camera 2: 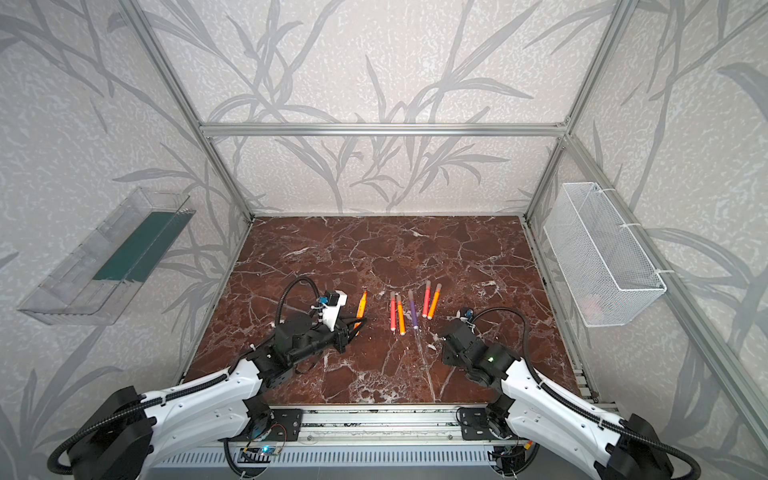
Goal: Insert the pens into the pen caps
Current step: 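Carry the pale cap with the right gripper above the orange marker tip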
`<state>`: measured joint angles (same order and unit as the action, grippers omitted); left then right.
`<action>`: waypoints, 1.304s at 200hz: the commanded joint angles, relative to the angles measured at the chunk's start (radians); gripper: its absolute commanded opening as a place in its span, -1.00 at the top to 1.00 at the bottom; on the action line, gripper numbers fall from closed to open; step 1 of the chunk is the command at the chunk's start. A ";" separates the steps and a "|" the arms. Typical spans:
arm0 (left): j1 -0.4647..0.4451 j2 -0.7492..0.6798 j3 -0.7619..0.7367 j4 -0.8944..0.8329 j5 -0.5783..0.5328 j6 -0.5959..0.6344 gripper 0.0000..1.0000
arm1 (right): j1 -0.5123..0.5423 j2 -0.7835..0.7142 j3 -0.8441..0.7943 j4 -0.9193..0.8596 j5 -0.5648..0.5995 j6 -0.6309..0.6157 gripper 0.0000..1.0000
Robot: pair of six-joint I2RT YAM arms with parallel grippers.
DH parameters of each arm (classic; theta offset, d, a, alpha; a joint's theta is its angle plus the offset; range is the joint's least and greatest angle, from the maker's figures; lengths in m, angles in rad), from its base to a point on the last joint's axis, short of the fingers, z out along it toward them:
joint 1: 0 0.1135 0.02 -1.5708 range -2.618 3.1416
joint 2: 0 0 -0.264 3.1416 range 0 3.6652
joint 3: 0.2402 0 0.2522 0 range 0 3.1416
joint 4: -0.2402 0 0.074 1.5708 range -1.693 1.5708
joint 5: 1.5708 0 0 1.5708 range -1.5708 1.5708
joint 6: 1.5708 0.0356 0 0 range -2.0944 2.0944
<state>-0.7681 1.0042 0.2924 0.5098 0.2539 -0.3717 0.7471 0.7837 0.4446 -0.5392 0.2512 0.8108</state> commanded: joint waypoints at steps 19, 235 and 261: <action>-0.027 0.033 0.036 0.040 0.023 -0.009 1.00 | 0.004 -0.104 0.083 0.197 -0.035 -0.071 0.92; -0.077 0.040 0.048 0.073 0.024 -0.019 1.00 | 0.110 0.274 0.211 0.949 -0.137 -0.065 1.00; -0.084 0.034 0.046 0.072 0.016 -0.018 1.00 | 0.115 0.328 0.222 0.984 -0.152 -0.045 1.00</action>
<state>-0.8440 1.0599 0.3126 0.5758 0.2787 -0.3946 0.8520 1.0756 0.6273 0.3714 0.0963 0.7593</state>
